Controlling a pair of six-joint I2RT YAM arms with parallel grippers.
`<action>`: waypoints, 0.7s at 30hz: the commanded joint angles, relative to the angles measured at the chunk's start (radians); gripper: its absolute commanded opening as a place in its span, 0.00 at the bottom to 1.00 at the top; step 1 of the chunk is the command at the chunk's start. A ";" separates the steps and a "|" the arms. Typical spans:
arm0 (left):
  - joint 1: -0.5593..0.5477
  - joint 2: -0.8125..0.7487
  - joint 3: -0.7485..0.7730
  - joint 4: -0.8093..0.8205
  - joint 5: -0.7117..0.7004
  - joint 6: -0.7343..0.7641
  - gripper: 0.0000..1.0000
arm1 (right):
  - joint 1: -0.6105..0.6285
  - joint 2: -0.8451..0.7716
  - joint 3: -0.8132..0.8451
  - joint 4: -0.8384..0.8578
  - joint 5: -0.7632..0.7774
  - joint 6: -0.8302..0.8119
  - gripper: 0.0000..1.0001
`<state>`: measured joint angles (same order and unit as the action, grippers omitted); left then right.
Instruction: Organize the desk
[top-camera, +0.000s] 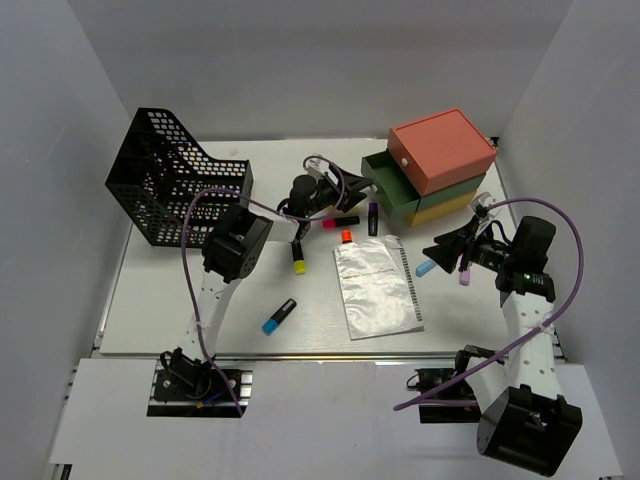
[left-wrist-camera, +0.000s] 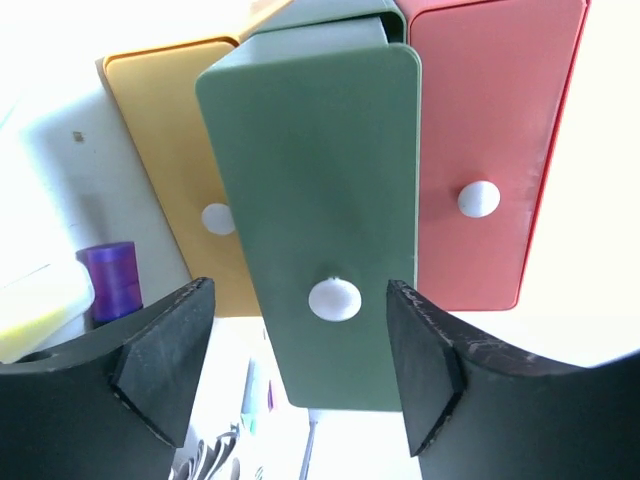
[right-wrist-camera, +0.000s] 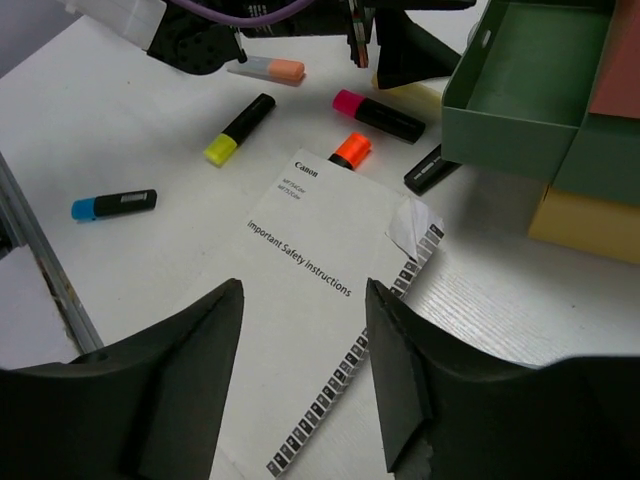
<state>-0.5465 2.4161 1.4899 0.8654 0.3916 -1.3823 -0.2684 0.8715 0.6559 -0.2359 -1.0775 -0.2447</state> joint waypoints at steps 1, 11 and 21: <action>0.008 -0.123 -0.016 -0.016 0.050 0.022 0.80 | 0.001 0.009 -0.006 -0.022 -0.029 -0.067 0.59; 0.077 -0.374 -0.158 -0.270 0.113 0.251 0.82 | 0.006 0.034 -0.012 -0.074 0.004 -0.159 0.51; 0.155 -0.876 -0.419 -0.793 0.181 0.947 0.10 | 0.058 0.139 0.057 -0.634 0.125 -1.129 0.34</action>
<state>-0.3931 1.6997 1.1481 0.3214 0.5365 -0.7795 -0.2249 1.0042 0.6636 -0.5823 -1.0100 -0.8528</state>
